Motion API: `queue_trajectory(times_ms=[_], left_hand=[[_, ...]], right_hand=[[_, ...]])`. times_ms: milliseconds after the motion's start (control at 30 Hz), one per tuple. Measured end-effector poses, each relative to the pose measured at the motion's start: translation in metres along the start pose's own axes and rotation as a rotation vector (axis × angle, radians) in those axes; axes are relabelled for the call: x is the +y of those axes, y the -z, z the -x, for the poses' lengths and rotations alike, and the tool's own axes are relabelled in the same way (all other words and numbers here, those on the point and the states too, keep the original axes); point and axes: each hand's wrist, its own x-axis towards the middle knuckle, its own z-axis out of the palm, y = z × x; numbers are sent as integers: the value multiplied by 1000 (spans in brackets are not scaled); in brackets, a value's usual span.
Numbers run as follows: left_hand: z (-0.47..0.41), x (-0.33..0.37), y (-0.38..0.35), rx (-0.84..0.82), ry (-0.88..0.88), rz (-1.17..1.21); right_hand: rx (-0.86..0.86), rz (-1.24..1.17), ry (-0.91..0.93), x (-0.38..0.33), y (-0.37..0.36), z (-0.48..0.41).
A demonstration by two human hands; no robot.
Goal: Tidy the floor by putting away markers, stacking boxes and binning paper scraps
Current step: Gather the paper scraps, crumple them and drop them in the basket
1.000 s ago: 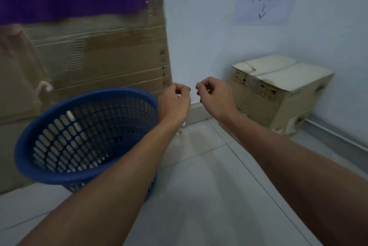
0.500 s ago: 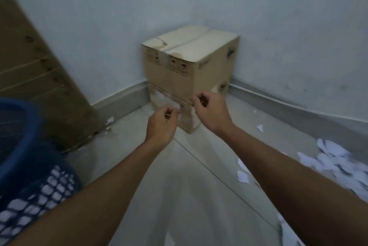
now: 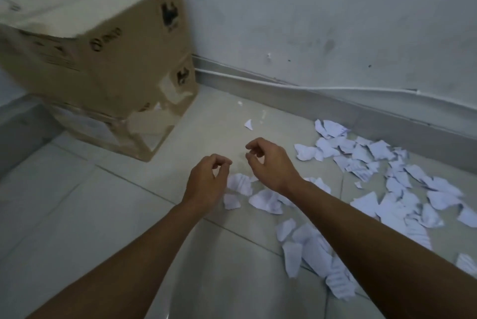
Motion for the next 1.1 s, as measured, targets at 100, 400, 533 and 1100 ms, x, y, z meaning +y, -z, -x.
queue_trajectory(times_ms=[100, 400, 533, 1100], left_hand=[[-5, -12, -41, -31, 47, -13], [-17, -12, -105, 297, 53, -37], [-30, -7, -117, 288, 39, -65], [6, 2, -146, 38, -149, -188]], right_hand=[[-39, 99, -52, 30, -5, -16], [-255, 349, -57, 47, -21, -117], [-388, 521, -47, 48, -34, -135], [35, 227, 211, 121, 23, 32]])
